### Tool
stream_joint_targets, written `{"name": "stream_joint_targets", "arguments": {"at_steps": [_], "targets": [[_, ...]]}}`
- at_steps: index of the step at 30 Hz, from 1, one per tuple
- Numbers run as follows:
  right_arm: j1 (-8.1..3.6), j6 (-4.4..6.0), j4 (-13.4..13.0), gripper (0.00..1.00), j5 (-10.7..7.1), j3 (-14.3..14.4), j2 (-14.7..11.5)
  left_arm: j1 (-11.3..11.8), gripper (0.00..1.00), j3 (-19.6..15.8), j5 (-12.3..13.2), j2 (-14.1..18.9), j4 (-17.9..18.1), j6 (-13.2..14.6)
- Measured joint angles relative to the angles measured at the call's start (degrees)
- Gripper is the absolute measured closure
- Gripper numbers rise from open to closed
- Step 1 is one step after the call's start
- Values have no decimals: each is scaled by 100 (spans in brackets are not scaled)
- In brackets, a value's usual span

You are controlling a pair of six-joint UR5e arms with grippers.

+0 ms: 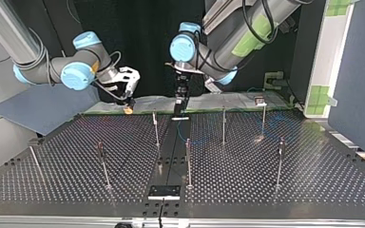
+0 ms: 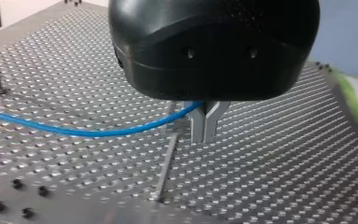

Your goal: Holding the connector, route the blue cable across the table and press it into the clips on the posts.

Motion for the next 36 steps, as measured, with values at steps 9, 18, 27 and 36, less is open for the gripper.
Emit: {"name": "stream_joint_targets", "arguments": {"at_steps": [9, 18, 27, 36], "targets": [[-23, 24, -139, 100, -30, 2, 202, 18, 100, -100, 233, 0, -104, -137], [-66, 58, -291, 100, -51, -1, 314, 48, 100, 279, 391, -27, -162, -294], [-162, 62, -402, 100, -104, -9, 368, 78, 100, 716, 370, -415, -354, -355], [-255, 91, -602, 100, -212, -34, 375, 112, 100, 1133, 414, -672, -388, -422]]}}
